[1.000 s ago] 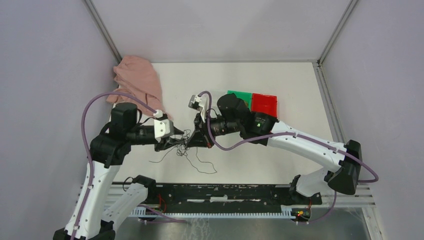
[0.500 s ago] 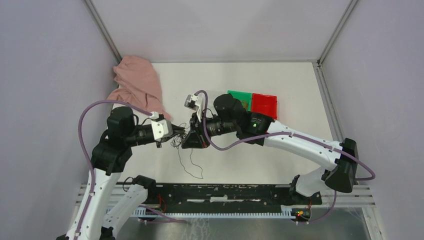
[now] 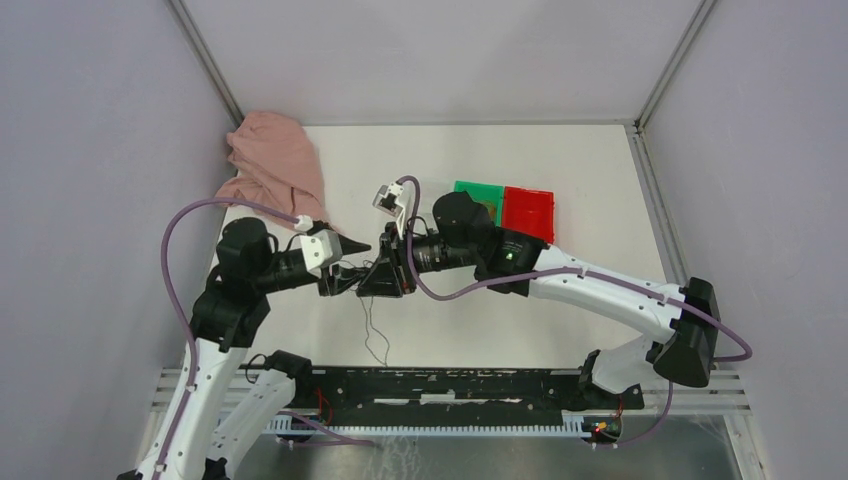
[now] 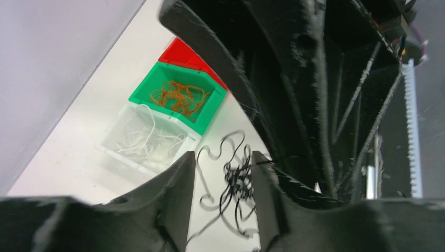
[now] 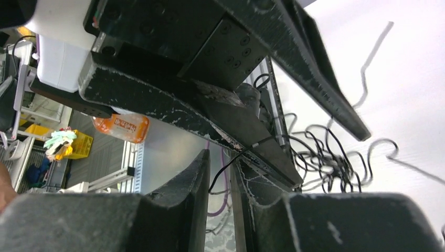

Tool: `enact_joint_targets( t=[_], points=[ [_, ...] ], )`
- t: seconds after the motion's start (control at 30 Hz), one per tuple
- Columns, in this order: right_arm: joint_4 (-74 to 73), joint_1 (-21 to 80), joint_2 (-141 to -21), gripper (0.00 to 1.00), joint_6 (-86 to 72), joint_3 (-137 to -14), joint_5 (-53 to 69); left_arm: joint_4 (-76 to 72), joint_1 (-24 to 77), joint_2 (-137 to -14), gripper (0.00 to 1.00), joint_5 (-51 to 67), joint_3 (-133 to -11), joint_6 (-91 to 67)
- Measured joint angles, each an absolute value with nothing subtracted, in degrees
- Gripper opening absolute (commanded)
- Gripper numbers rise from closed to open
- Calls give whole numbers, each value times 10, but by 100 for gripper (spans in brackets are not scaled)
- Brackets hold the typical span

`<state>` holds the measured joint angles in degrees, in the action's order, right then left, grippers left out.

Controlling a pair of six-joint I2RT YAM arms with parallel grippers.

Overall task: Untangle the cables
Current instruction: Untie the cable.

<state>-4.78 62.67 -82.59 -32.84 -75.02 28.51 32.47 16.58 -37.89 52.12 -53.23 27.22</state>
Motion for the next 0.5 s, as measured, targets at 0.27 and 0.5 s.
enact_joint_targets(
  t=[0.27, 0.5],
  points=[
    [-47, 633, -825, 29, -349, -750, 311, 305, 164, -367, 57, 543, -524, 241],
    [-38, 633, -825, 50, -360, -750, 312, 277, 164, -363, 16, 563, -511, 205]
  ],
)
